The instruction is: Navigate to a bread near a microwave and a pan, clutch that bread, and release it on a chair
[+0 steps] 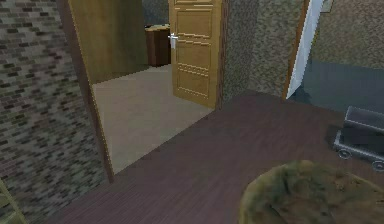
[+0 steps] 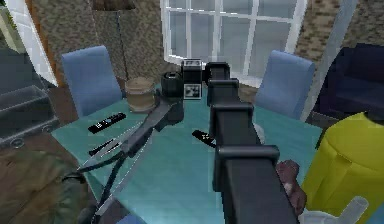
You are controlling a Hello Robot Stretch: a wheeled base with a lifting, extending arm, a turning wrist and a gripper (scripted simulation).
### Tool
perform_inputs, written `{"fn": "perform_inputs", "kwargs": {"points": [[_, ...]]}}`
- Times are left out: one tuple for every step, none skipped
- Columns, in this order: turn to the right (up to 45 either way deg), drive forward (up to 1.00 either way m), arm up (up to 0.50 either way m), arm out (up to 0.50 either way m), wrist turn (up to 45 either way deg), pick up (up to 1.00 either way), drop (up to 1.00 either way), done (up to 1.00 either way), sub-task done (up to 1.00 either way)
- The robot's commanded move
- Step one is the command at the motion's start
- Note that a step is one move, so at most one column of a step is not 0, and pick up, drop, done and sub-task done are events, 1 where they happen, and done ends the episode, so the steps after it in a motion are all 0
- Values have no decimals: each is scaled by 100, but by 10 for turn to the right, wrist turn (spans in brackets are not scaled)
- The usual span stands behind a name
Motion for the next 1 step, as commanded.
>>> {"fn": "perform_inputs", "kwargs": {"points": [[0,0,0,0,450,0,0,0,0]]}}
